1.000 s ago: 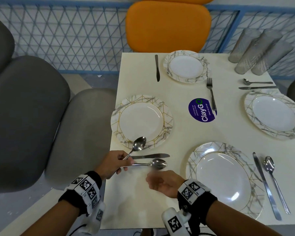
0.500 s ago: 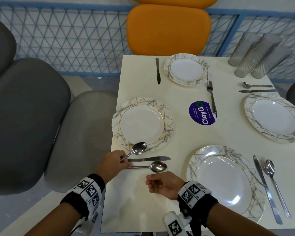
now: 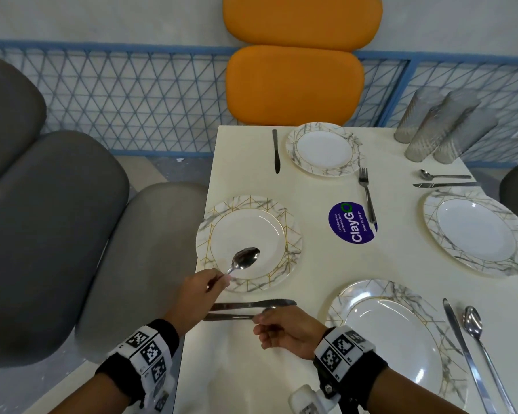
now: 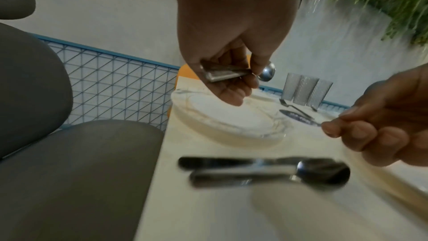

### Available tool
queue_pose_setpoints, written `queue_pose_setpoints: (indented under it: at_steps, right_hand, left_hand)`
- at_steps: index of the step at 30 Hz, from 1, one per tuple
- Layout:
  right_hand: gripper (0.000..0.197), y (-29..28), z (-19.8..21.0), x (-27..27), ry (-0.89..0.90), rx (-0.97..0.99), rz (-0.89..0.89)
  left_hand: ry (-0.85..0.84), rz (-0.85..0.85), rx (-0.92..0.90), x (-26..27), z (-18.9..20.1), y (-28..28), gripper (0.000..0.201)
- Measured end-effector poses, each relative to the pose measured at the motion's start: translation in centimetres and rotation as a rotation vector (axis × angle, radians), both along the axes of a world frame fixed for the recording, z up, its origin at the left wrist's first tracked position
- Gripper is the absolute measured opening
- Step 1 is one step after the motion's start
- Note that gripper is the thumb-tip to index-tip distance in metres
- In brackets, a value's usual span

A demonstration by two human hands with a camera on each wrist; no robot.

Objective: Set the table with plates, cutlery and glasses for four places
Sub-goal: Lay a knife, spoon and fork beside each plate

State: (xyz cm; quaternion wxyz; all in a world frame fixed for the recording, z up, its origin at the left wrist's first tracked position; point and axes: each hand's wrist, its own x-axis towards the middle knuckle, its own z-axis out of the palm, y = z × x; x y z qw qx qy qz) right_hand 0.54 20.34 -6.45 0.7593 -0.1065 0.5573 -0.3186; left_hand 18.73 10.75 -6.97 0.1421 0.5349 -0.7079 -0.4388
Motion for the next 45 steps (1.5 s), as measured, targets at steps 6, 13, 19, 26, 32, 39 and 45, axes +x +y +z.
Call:
queue_pose_setpoints:
  at_steps: [6, 13, 19, 26, 32, 39, 45]
  right_hand:
    - [0.006, -3.6, 2.4, -2.7, 0.049, -0.195, 0.132]
    - [0.011, -8.7, 4.7, -8.5, 0.161, -0.395, 0.181]
    - [0.021, -12.4, 4.6, -14.6, 0.272, -0.484, -0.04]
    - [0.016, -18.6, 3.0, -18.1, 0.618, -0.464, 0.013]
    - [0.021, -23.6, 3.5, -19.5, 0.904, -0.593, 0.178]
    - [0.023, -28.6, 3.5, -22.2, 0.962, -0.601, 0.008]
    - [0.011, -27.5, 1.0, -23.6, 0.934, -0.555, -0.144]
  left_hand:
    - [0.265, 0.093, -0.083, -7.5, 3.4, -2.5, 0.018]
    - [0.427, 0.275, 0.073, -17.3, 6.0, -6.0, 0.02]
    - [0.451, 0.339, 0.107, -22.0, 5.3, -9.6, 0.021]
    - [0.054, 0.224, -0.331, -21.7, 4.6, -15.1, 0.016]
    - [-0.382, -0.26, -0.68, -20.9, 3.3, -21.3, 0.033]
    - [-0.19, -0.207, -0.259, -21.5, 2.9, -25.8, 0.015]
    - [-0.201, 0.017, -0.184, -23.0, 0.6, -32.2, 0.026]
